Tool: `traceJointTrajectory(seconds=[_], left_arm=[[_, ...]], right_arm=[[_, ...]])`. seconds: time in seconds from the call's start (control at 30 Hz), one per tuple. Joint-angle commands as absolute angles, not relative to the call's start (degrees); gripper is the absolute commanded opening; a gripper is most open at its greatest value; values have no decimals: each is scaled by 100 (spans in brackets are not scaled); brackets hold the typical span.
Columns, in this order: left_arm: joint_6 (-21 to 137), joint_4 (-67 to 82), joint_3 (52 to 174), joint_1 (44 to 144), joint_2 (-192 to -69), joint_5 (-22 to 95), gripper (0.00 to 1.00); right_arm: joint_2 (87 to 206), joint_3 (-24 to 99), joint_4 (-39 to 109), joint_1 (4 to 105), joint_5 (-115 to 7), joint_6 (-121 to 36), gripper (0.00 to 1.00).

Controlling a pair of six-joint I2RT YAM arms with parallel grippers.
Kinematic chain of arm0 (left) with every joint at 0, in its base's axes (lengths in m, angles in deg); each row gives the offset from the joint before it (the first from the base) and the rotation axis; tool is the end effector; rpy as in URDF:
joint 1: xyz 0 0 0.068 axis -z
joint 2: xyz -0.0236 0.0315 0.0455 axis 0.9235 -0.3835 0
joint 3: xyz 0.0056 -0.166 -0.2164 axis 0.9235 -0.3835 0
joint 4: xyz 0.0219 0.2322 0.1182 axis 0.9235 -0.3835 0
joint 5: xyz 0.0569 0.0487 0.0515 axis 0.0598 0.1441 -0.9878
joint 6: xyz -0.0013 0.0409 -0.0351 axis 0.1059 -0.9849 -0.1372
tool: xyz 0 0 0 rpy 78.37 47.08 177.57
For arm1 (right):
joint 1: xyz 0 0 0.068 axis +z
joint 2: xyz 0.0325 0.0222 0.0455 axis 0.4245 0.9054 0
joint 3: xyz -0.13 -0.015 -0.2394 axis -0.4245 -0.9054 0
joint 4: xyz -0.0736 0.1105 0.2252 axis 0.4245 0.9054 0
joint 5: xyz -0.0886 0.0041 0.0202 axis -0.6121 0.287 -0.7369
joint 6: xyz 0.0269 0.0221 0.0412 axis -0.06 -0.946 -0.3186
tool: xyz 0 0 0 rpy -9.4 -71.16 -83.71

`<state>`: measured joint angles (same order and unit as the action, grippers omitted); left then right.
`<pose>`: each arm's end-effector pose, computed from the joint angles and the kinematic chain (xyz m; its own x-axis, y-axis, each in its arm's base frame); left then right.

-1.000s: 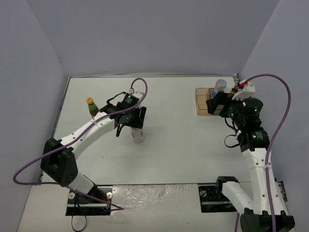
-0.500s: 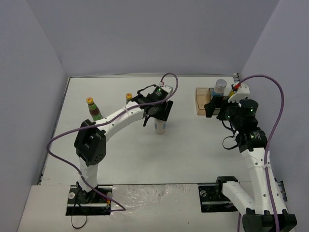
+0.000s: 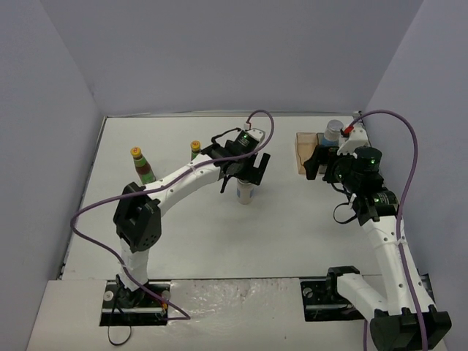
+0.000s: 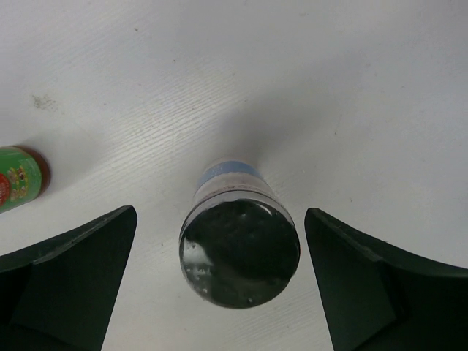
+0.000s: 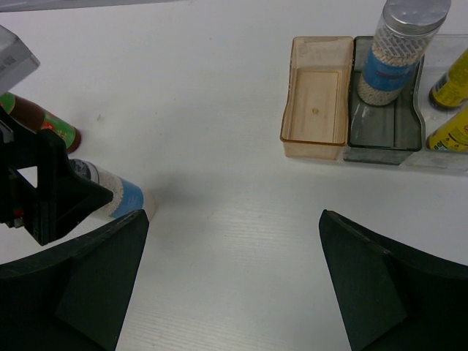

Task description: Organize the condiment bottles

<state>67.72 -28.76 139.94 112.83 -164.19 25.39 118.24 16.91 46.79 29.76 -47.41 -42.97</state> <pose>0.3082 -0.3098 0.3030 -0.7019 0.1995 -0.6838 0.4627 0.8576 -0.2247 0.2102 0.0260 0.3719 -0.2232 0.1033 -0.9693 -0.2976 0.9397 0.1687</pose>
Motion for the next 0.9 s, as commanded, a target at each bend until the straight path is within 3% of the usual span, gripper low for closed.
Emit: traceJointTrajectory(seconds=[0.0,0.37,0.63,0.87], left_arm=[[6840,-2634,13759,11280,-14918,2053,97],[7320,-2595,10714,10727,-11717,1167,97],[7240,-3351,9553,9582,-10057,1001,97],[7034,-3564,9083,8992,-9420,990,97]], right_arm=[[12159,2048,4458,3419,-4644,-4179,100],[13428,2390,4032,5637,-5519,-4022,100],[14605,2716,3607,6284,-5850,-3865,100],[15520,2905,3228,6367,-6136,-3731,100]])
